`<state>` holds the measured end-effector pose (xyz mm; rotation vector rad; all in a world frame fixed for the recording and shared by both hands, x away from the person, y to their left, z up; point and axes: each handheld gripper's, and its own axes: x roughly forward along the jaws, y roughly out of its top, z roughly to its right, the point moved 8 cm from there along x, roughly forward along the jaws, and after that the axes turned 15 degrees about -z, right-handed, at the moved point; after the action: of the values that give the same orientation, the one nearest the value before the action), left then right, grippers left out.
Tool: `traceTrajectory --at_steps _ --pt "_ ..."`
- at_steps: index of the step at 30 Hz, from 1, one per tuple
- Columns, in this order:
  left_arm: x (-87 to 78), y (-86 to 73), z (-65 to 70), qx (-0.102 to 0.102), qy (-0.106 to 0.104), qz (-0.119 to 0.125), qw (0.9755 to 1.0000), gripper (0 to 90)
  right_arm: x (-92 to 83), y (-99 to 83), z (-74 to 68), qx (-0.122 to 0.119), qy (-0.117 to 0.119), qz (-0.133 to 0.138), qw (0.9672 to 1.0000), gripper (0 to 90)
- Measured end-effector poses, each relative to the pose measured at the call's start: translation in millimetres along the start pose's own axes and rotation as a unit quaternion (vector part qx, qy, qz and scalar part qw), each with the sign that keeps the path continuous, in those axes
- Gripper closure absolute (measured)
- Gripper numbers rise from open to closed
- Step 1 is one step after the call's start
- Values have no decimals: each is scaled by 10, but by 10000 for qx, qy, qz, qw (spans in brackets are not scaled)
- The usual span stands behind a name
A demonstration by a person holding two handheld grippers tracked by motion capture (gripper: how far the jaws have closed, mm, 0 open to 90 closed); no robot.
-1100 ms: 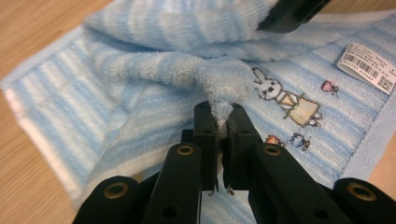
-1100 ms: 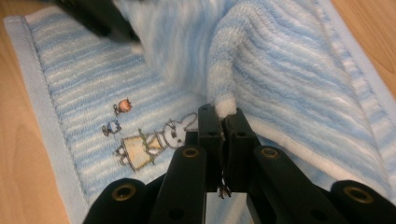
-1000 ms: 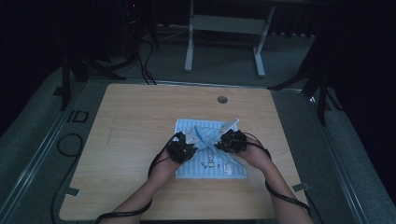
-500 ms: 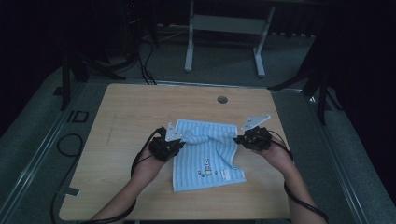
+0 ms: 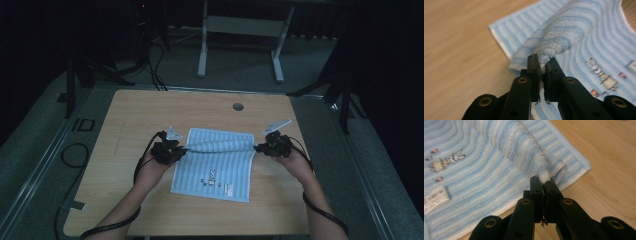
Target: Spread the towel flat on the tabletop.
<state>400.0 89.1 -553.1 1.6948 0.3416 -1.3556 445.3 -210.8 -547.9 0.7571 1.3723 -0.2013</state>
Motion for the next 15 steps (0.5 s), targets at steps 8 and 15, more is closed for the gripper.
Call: traceTrajectory --at_steps 8,15 --pt "-243 -62 17 140 -239 426 9987 488 23 -20 34 308 -372 -118 9988 615" --pt "-62 -237 215 412 -469 199 9978 489 -106 4 -265 47 -279 212 9994 574"
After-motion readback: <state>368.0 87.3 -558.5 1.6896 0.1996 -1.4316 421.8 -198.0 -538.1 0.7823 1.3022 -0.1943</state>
